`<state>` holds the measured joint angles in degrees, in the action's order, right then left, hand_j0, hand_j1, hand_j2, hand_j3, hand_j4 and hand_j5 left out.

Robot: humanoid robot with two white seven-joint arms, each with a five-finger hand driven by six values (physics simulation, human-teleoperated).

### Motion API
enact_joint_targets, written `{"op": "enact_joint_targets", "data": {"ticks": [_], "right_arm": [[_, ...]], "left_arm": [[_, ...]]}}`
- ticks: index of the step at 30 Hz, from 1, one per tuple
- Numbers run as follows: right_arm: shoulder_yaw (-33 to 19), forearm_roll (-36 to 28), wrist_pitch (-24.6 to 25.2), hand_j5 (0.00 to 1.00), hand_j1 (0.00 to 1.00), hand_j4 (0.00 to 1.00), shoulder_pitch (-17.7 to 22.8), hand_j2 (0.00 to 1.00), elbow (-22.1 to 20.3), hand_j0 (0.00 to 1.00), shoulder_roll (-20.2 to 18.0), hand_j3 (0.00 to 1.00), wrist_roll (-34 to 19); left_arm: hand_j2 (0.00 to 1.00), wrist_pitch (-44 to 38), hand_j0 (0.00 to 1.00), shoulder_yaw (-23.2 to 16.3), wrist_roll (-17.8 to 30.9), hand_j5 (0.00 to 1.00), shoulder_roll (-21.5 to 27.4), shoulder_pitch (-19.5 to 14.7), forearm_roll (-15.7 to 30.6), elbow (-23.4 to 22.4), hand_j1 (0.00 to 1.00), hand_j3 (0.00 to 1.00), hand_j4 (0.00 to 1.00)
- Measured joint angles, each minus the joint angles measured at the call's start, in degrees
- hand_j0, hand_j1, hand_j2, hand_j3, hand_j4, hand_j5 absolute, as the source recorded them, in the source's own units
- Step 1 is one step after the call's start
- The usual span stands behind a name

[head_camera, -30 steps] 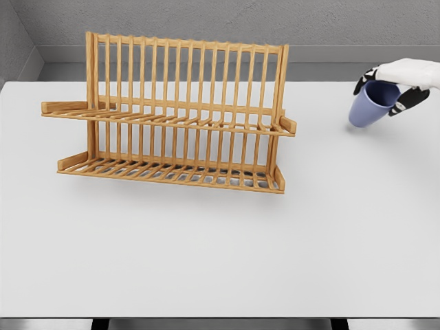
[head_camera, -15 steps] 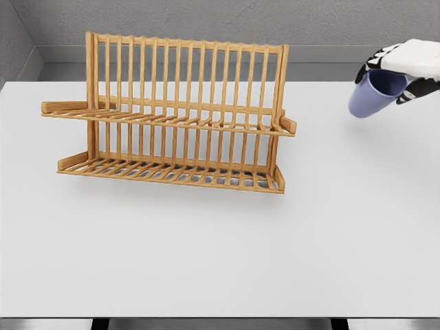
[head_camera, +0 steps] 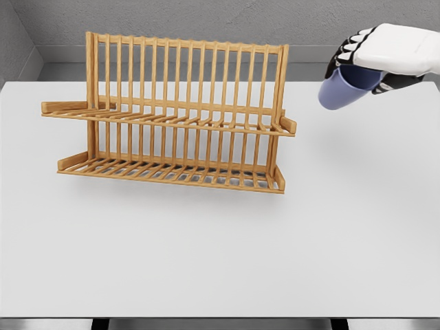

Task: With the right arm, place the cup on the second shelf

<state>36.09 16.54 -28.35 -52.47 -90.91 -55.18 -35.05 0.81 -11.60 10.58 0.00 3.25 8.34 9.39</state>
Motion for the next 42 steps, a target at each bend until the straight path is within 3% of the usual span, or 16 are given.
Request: {"op": "enact_joint_targets", "data": {"ticks": [14, 42], "right_arm": [[0.22, -0.04, -0.52, 0.68, 0.68, 0.68, -0.09, 0.68, -8.81, 0.68, 0.73, 0.68, 0.00], [3.52, 0.13, -1.74, 0.68, 0.68, 0.68, -1.41, 0.68, -9.54, 0.68, 8.26, 0.68, 0.11]], "left_arm": [[1.00, -0.01, 1.00, 0.00, -0.01, 1.00, 0.00, 0.00, 0.00, 0.00, 1.00, 1.00, 1.00], [1.00, -0.01, 1.00, 0.00, -0.02, 1.00, 0.00, 0.00, -0.01, 0.00, 1.00, 1.00, 1.00]]}}
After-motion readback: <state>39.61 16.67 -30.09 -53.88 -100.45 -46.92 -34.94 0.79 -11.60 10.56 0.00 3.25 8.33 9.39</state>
